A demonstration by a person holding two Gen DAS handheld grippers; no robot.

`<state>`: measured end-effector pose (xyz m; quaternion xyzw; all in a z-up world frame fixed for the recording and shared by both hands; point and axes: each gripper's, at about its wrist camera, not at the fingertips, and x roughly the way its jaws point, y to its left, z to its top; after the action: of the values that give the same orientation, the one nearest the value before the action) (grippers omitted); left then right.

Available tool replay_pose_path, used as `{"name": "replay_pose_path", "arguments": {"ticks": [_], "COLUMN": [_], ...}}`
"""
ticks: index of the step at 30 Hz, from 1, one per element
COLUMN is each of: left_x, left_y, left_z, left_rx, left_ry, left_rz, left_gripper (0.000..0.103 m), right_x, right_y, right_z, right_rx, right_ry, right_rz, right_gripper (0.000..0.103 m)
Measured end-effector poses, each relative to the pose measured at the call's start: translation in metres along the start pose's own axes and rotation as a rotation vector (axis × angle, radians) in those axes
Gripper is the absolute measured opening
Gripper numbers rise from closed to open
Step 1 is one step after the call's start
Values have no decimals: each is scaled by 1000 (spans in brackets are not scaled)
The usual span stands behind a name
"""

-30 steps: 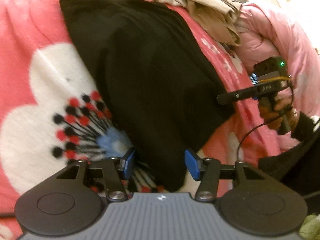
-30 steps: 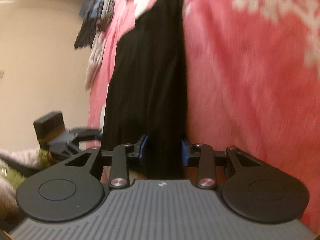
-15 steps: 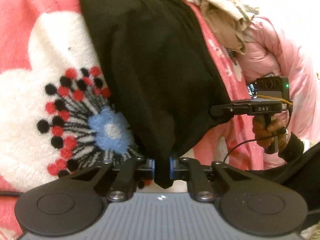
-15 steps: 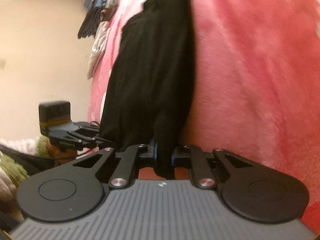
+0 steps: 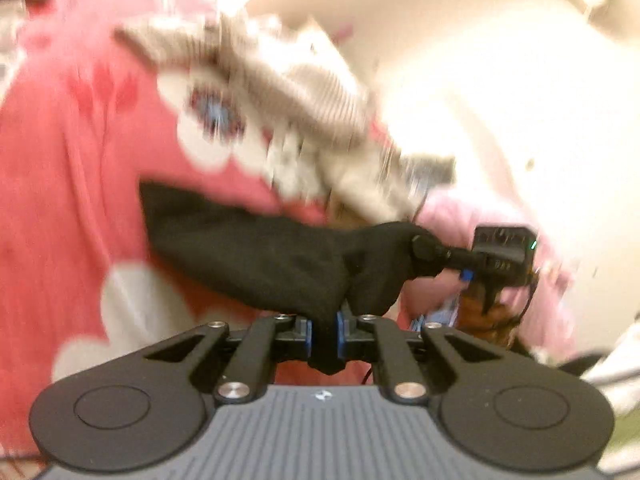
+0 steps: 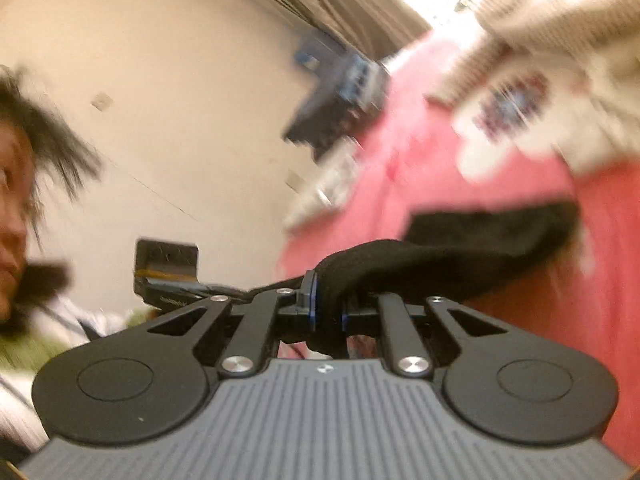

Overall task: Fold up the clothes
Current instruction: 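Lift the folded black shirt with both grippers and carry it toward the jeans stack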

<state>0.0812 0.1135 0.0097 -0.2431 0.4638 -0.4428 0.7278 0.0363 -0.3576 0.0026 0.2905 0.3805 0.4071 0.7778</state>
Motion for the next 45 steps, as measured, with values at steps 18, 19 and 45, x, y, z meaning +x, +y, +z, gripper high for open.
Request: {"name": "replay_pose_path", "arguments": {"ticks": [18, 19, 45], "left_x": [-165, -176, -196], "left_y": [53, 60, 261], "left_z": [193, 197, 37], "left_rx": [-76, -80, -444], "left_ry": [-641, -663, -297], "left_rz": [47, 65, 457], "left_gripper": [11, 11, 12], "right_x": [194, 209, 404], "right_y": [85, 94, 27], "right_z": [237, 245, 39], "right_rx": [-76, -95, 14], "right_ry": [-67, -72, 388], "right_rz": [189, 188, 15], "right_gripper": [9, 9, 9]}}
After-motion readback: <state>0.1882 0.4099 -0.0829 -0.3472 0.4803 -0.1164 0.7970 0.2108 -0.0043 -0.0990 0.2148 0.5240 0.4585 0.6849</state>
